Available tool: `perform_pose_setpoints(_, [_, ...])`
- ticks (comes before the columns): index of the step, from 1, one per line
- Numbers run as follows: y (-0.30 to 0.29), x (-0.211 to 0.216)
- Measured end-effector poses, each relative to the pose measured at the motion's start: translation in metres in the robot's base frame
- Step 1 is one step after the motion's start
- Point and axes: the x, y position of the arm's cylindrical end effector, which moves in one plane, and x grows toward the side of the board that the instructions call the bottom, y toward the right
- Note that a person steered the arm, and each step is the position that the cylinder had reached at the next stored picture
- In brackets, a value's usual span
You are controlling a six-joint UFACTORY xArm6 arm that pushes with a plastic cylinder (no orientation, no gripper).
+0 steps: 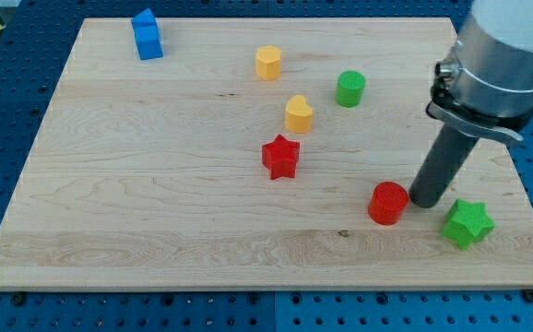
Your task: Push the green star to the bottom right of the board
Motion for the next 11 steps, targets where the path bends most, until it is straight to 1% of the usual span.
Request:
perform_pose_setpoints(1, [-0.007, 0.001])
perform_pose_setpoints(3, [-0.007, 0.036])
perform_pose_setpoints(4, [-0.007, 0.036])
perform_pose_setpoints(9, [0.045, 0.036])
perform_pose_setpoints(10, [0.046, 0.036])
perform_pose_setpoints(11, [0.035, 0.017])
